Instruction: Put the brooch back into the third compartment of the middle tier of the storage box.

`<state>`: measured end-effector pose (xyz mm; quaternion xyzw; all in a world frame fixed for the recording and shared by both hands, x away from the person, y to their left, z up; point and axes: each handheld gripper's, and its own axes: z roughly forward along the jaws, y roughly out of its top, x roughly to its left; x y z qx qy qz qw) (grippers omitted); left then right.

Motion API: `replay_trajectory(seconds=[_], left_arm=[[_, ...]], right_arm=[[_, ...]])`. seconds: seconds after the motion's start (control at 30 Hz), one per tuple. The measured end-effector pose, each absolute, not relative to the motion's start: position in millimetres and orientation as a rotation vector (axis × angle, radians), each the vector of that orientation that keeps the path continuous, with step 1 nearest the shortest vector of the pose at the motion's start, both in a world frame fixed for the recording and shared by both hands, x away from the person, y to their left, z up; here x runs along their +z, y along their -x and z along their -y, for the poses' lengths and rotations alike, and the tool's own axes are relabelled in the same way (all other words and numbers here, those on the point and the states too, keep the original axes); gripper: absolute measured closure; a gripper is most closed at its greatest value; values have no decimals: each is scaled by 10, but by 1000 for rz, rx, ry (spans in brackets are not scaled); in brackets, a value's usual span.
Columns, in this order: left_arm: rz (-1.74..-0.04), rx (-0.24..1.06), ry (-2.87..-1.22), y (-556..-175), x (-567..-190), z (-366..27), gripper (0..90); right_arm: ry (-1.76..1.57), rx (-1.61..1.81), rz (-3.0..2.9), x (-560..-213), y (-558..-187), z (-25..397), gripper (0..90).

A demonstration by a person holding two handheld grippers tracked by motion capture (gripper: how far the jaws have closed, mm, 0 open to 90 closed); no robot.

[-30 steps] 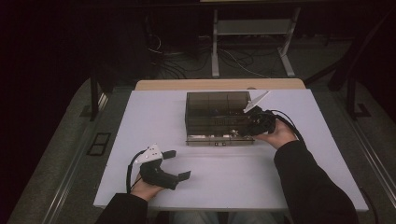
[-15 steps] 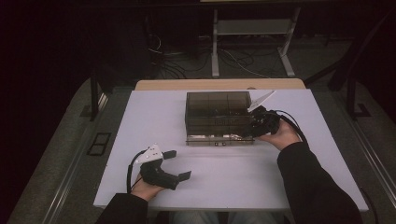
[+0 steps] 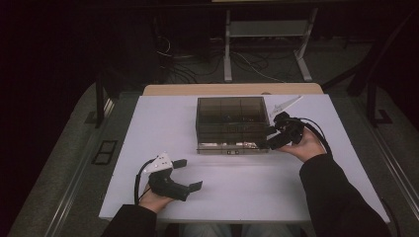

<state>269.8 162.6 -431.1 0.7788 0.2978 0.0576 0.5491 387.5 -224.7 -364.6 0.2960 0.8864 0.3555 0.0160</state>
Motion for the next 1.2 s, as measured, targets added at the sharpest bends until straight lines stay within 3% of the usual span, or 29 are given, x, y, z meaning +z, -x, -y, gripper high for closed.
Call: replay_trajectory(seconds=[0.17,0.27,0.33,1.2], left_arm=[[-704,136,-1842,-2698,-4310,-1626,0],[-704,137,-1842,-2697,-4309,-1626,0],[-705,137,-1841,-2697,-4309,-1626,0],[-709,138,-1842,-2698,-4311,-1629,0]], right_arm=[[-972,1114,-2725,-3617,-3806,2317,128],[-991,1121,-2708,-3604,-3751,2359,100],[-1020,1104,-2673,-3594,-3713,2380,3],[-1122,1205,-2589,-3650,-3285,2698,3]])
